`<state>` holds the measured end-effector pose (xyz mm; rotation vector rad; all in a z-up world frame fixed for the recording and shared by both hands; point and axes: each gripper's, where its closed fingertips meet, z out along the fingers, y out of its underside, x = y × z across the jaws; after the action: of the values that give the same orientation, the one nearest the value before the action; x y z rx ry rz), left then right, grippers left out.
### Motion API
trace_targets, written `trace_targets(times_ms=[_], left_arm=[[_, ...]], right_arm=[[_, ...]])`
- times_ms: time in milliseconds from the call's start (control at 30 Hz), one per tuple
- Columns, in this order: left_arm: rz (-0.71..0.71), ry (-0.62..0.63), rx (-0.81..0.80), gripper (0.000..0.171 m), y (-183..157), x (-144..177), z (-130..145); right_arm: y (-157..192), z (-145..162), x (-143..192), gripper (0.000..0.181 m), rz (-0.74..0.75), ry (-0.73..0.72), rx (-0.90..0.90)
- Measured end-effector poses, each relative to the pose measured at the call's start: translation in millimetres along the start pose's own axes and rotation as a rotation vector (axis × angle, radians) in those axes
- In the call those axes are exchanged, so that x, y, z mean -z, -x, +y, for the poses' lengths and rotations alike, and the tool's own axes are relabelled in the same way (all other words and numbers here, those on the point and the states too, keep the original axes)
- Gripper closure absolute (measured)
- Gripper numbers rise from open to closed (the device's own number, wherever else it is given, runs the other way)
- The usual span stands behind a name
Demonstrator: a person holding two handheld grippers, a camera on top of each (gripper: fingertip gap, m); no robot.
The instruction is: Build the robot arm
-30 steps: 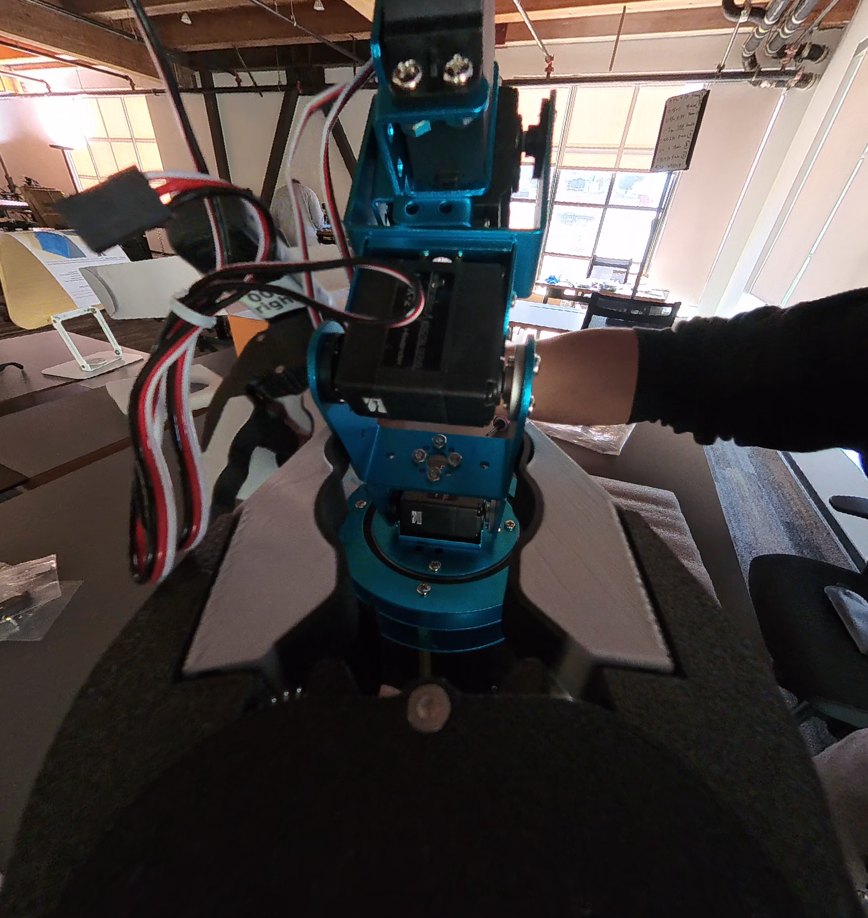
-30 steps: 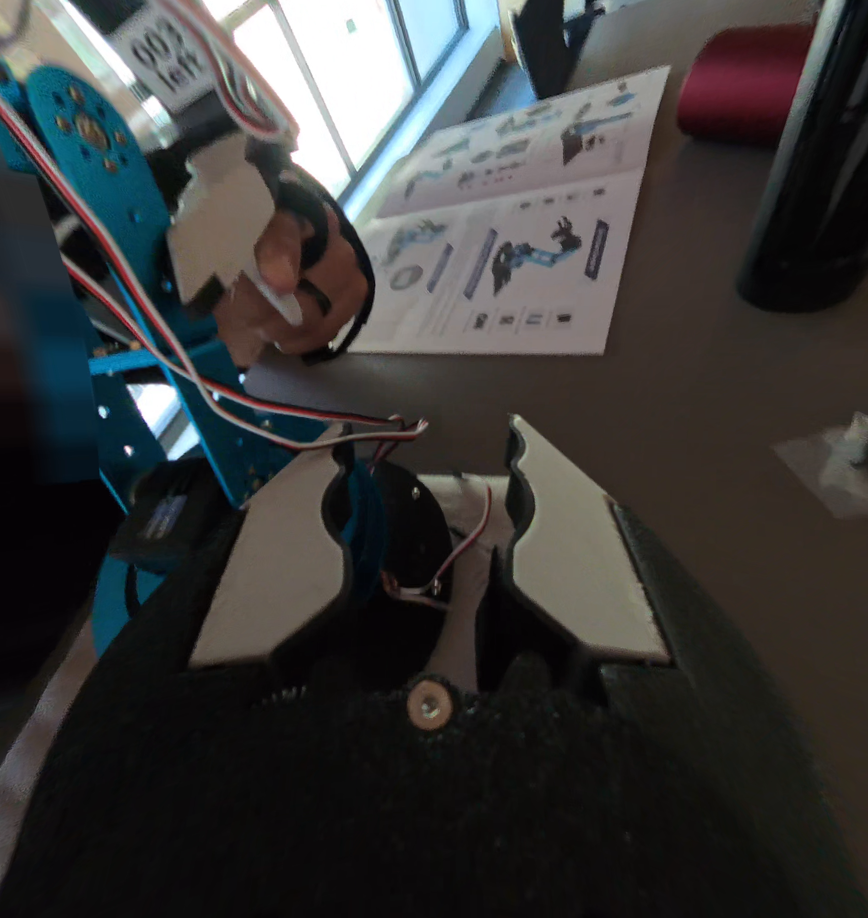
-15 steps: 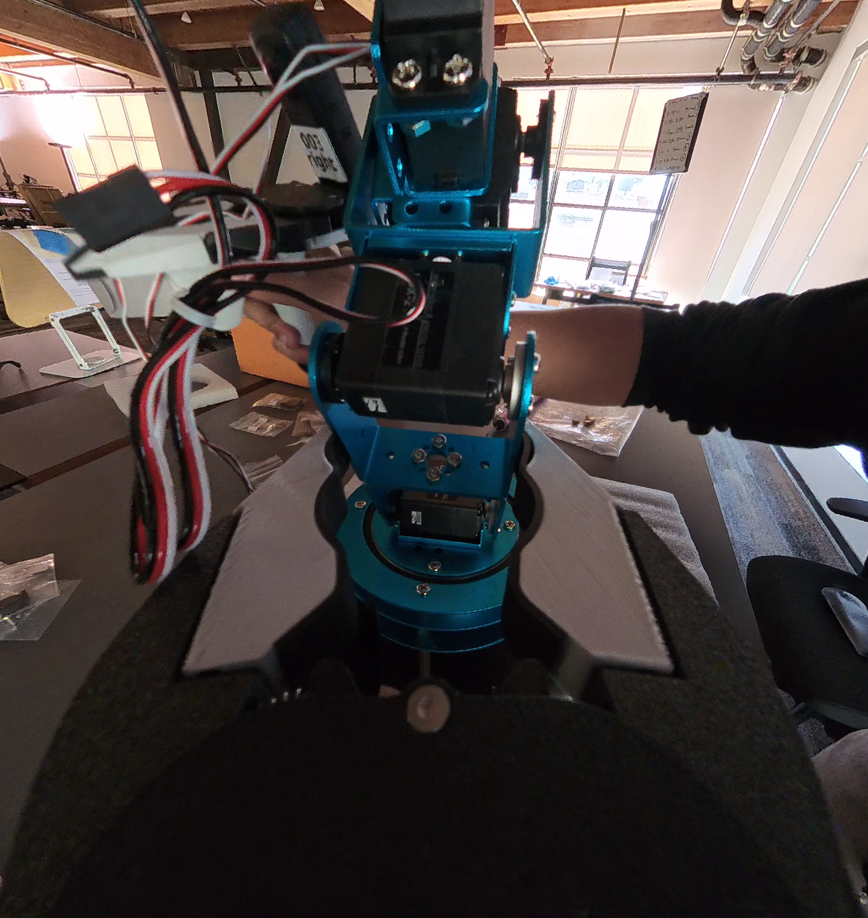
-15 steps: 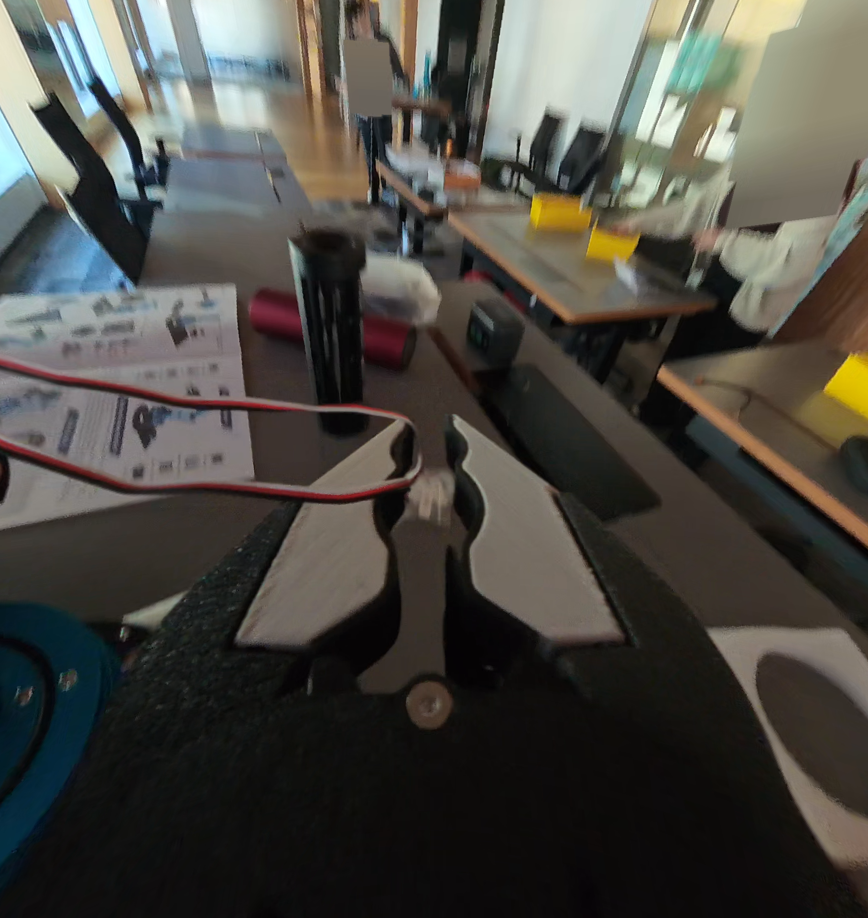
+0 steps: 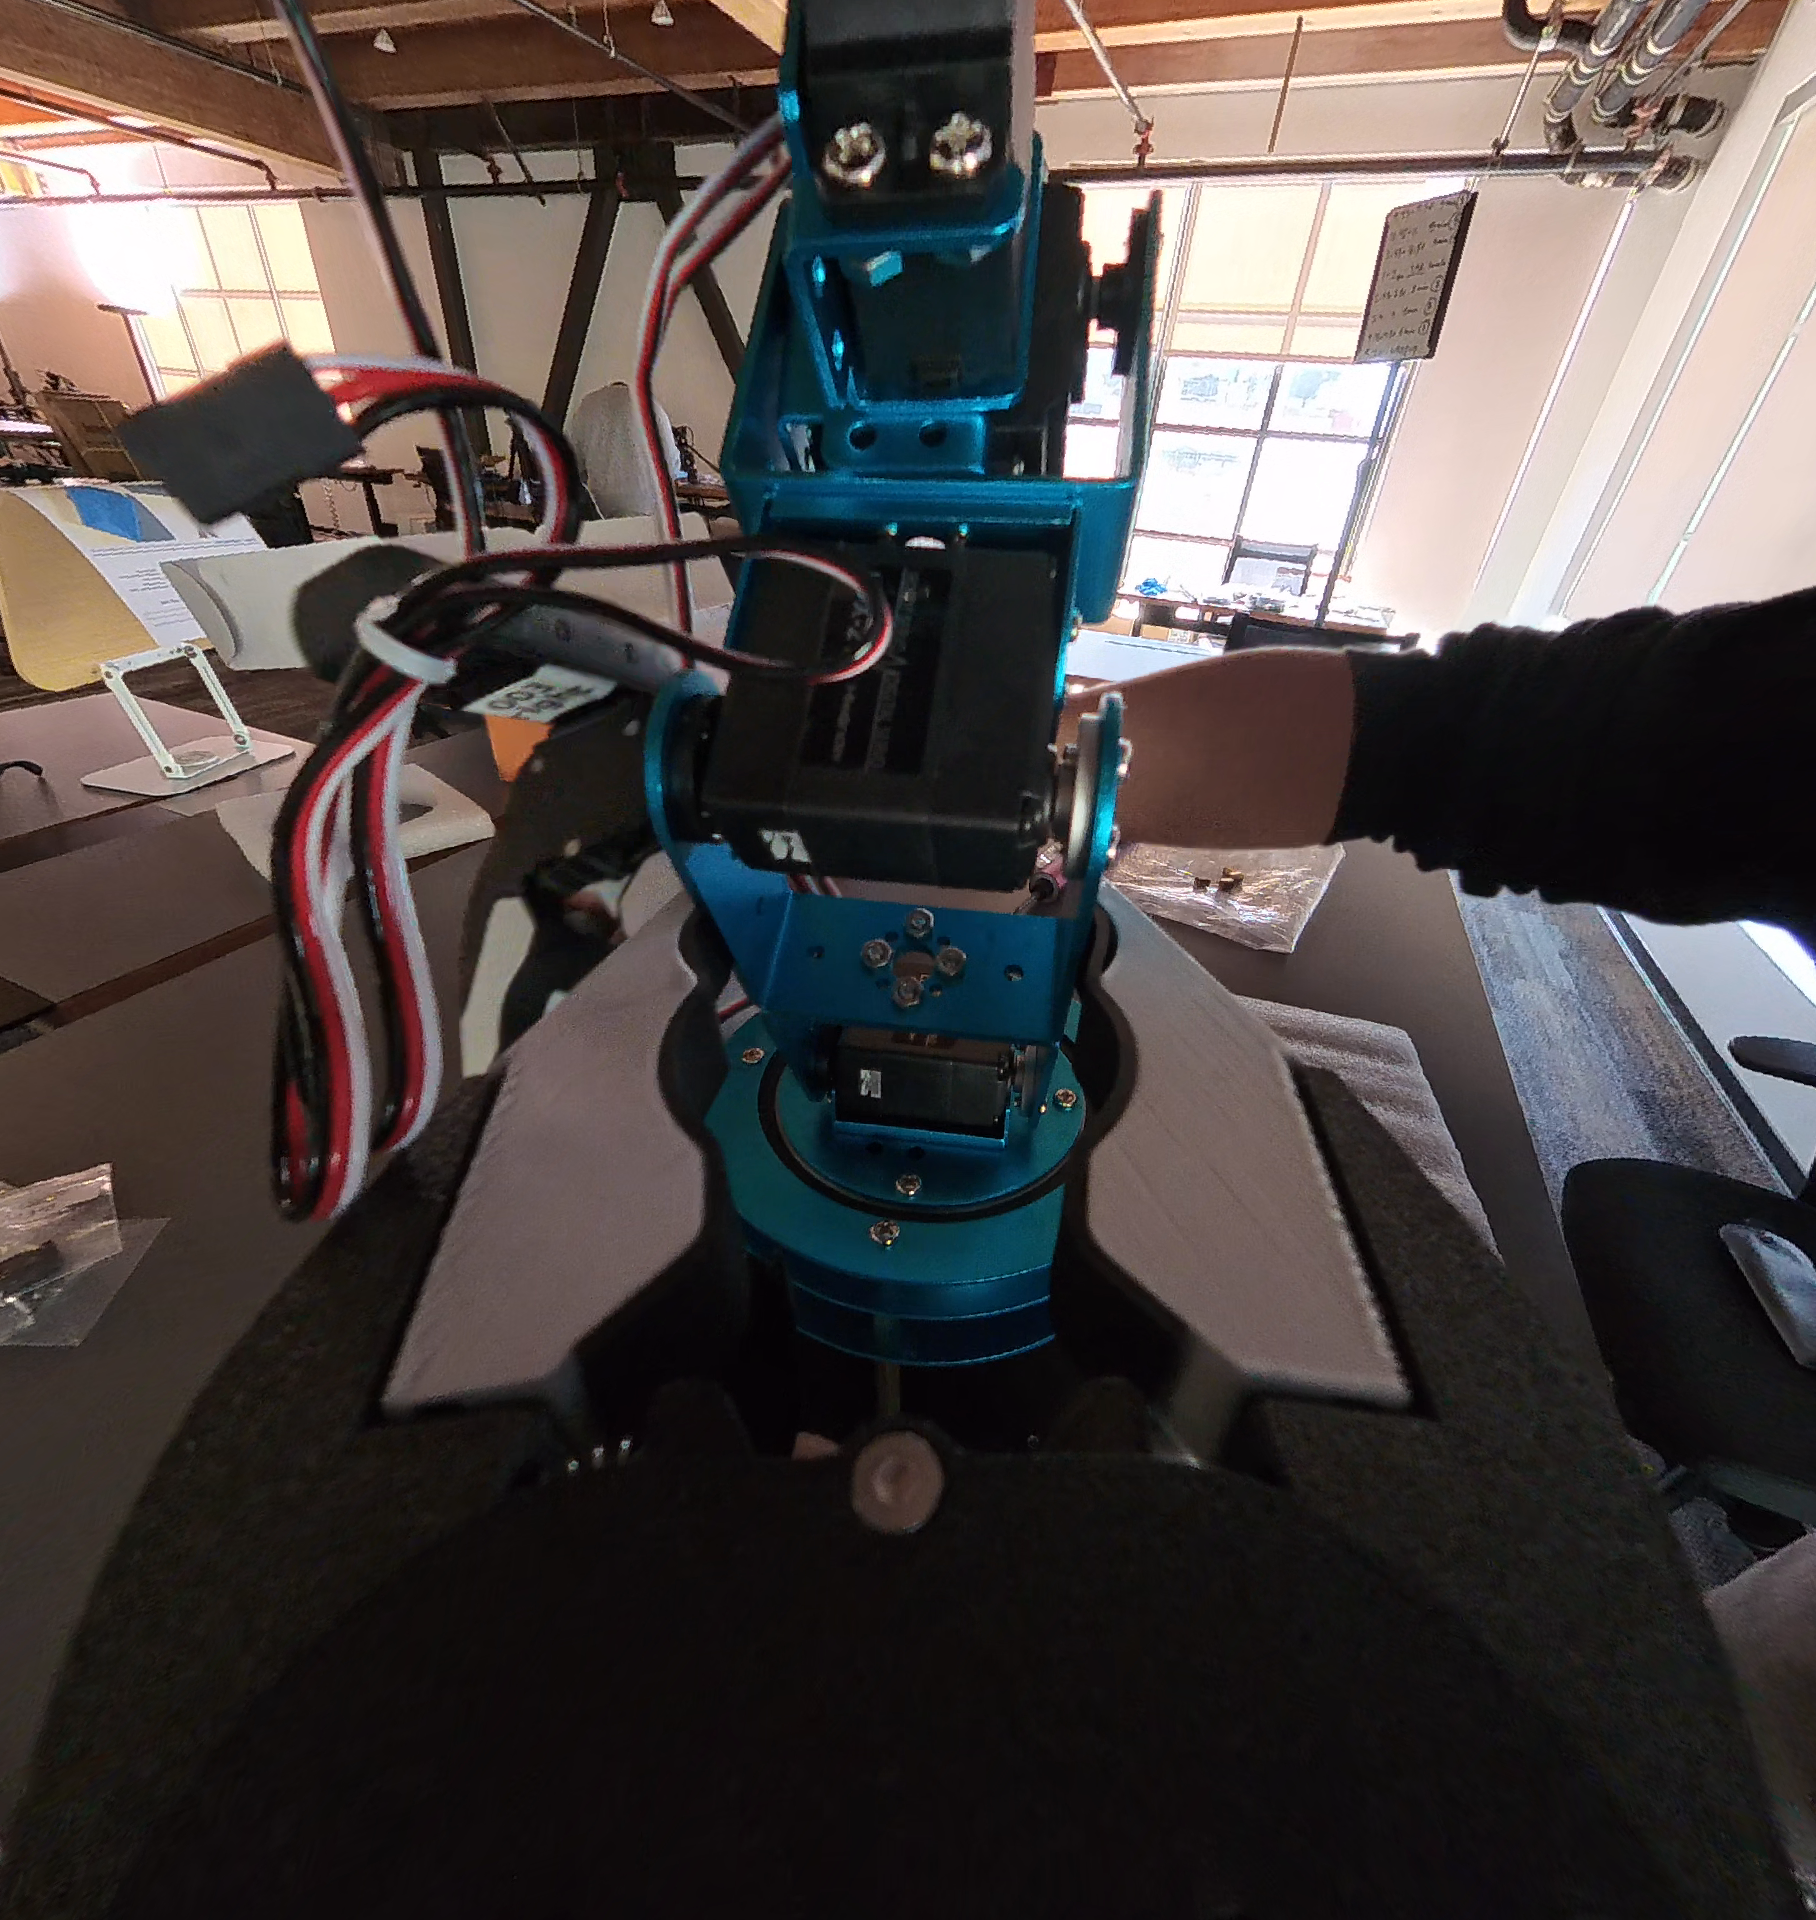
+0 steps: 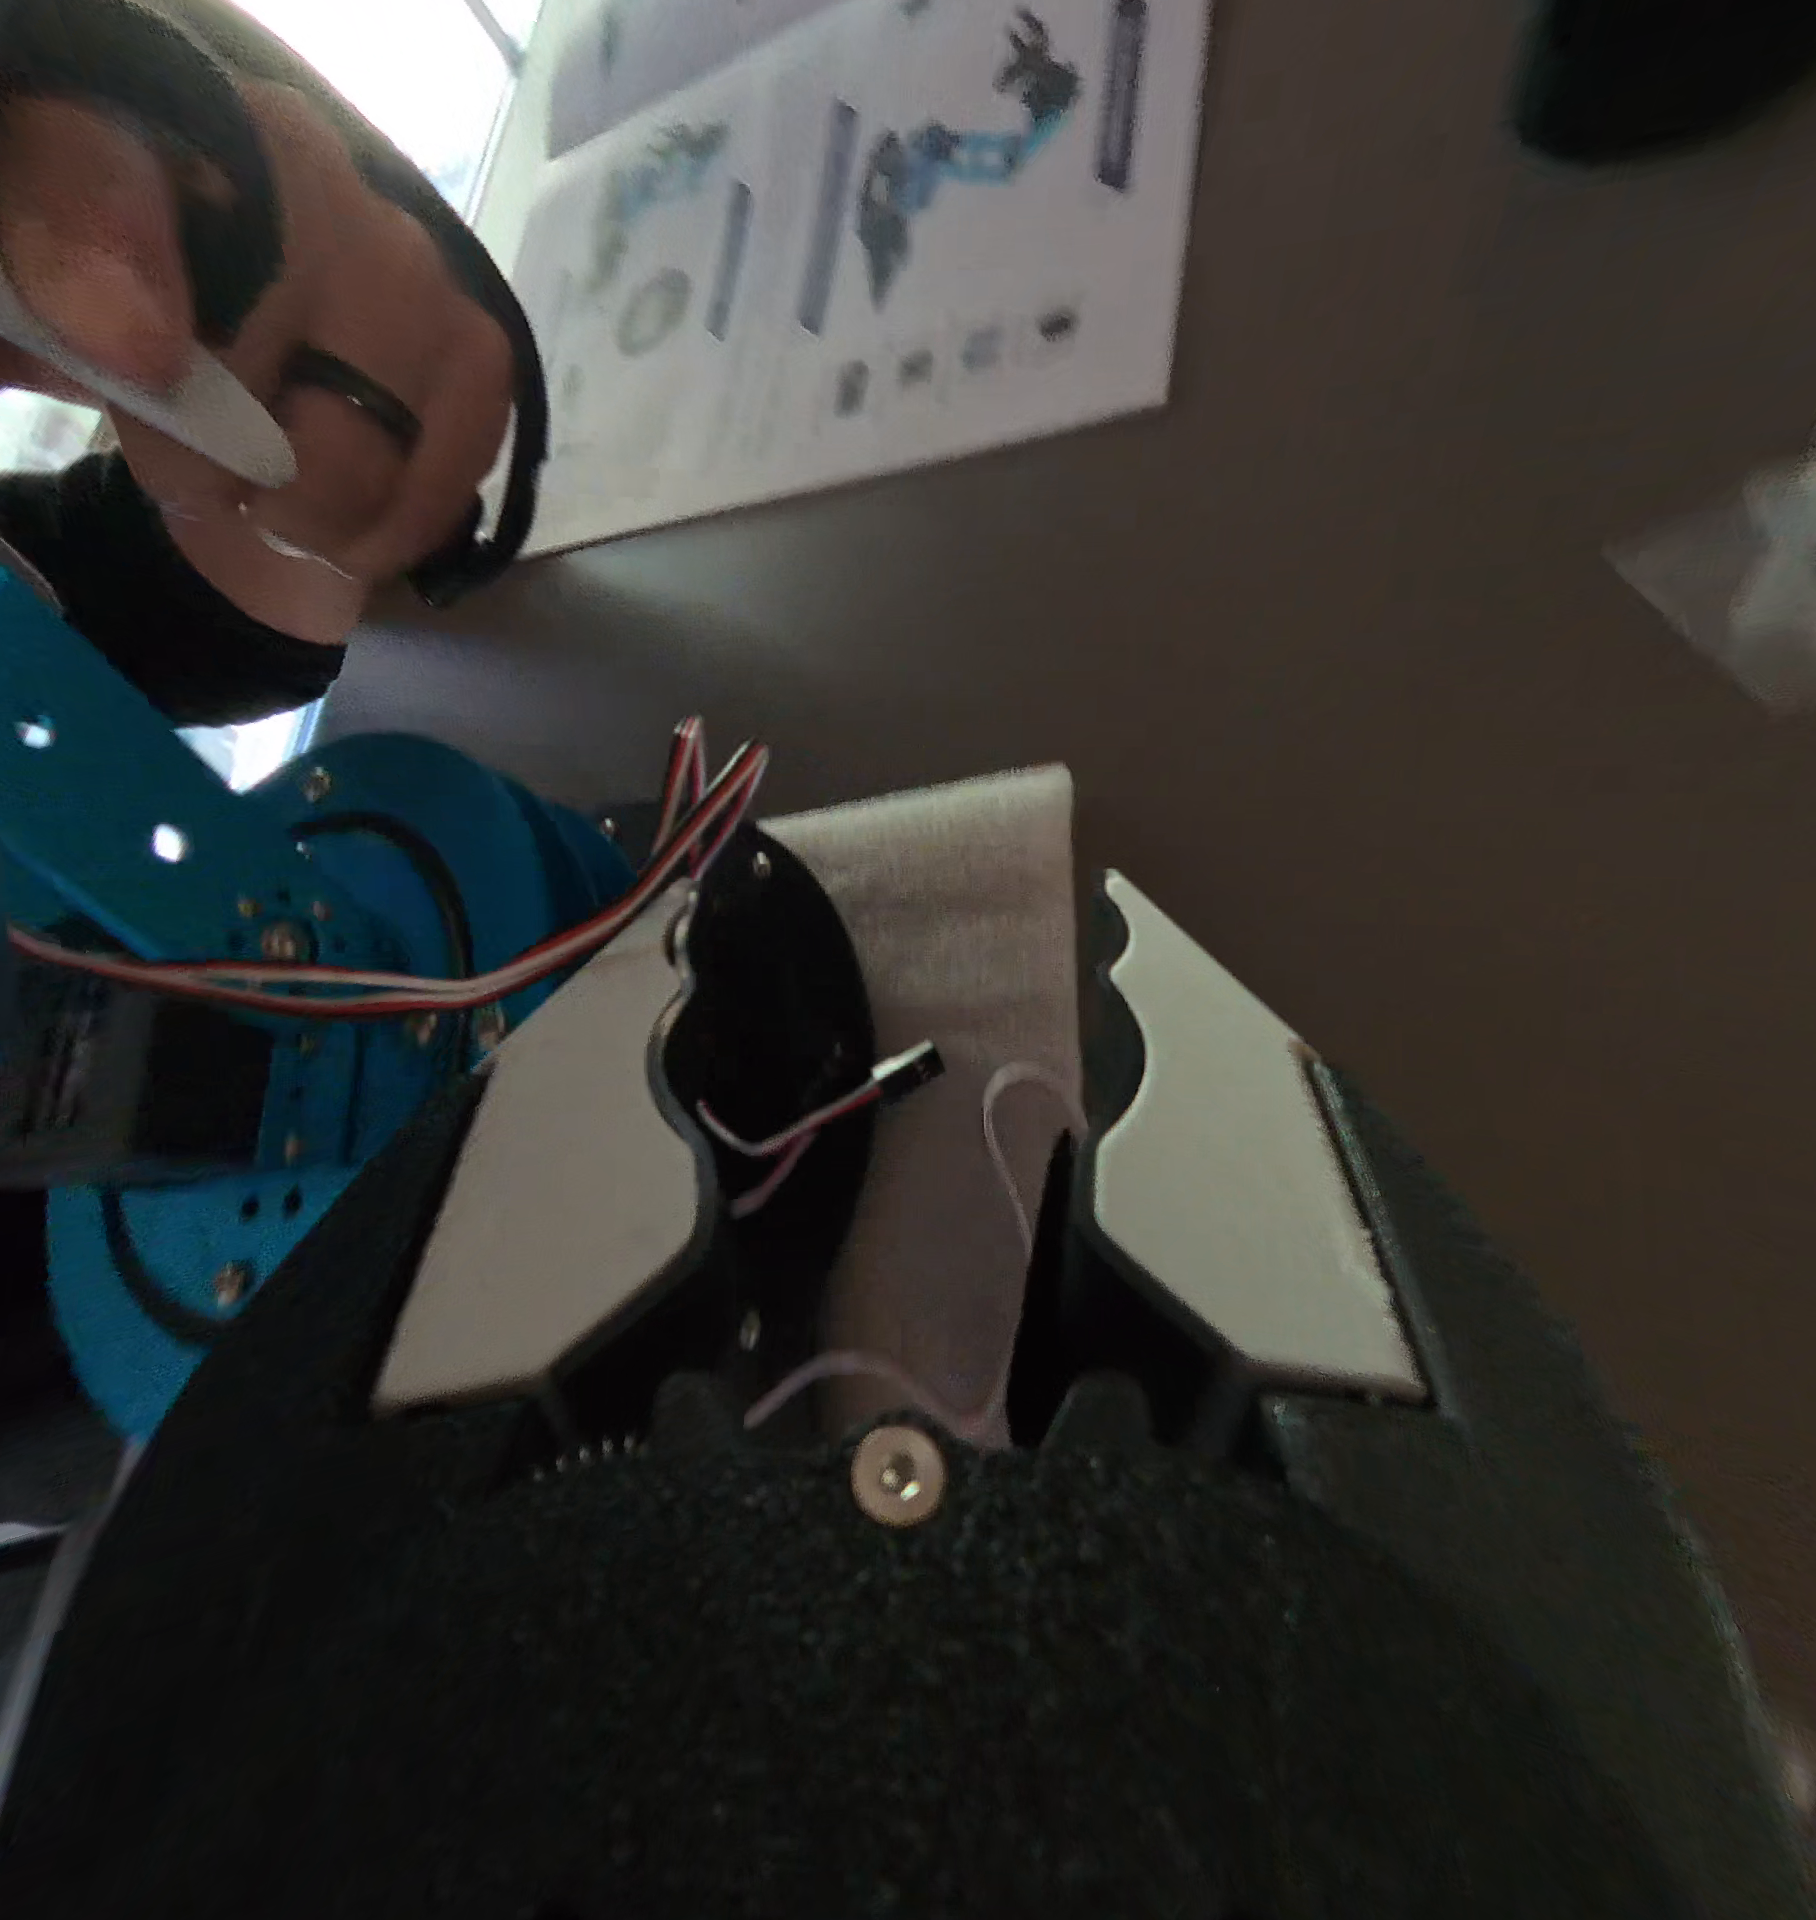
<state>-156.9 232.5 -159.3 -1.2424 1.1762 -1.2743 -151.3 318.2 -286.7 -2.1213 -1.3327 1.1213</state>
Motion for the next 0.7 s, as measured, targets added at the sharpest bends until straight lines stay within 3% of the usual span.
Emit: trace_targets(times_ms=[133, 267, 367, 500, 600, 700], left_arm=[[0.0, 0.002, 0.001, 0.106, 0.9, 0.0, 0.1], [0.0, 0.002, -0.001, 0.106, 1.1, 0.1, 0.2], [0.0, 0.001, 0.0, 0.106, 1.6, 0.2, 0.2], [0.0, 0.003, 0.0, 0.106, 1.9, 0.3, 0.3], [0.002, 0.002, -0.003, 0.106, 1.6, 0.2, 0.3], [0.002, 0.004, -0.002, 0.106, 1.9, 0.3, 0.4]], right_arm=[[10.6, -22.9, -26.9, 0.114, -0.084, 0.009, 0.105], [10.4, -52.7, -30.3, 0.119, -0.167, -0.06, 0.036], [-23.0, -66.6, -11.5, 0.119, -0.043, -0.147, -0.049], [-49.6, -52.3, 46.9, 0.131, 0.12, -0.226, 0.005], [-16.3, -21.2, 70.2, 0.135, -0.003, -0.182, 0.101], [5.2, 6.3, 59.4, 0.134, -0.115, -0.081, 0.122]])
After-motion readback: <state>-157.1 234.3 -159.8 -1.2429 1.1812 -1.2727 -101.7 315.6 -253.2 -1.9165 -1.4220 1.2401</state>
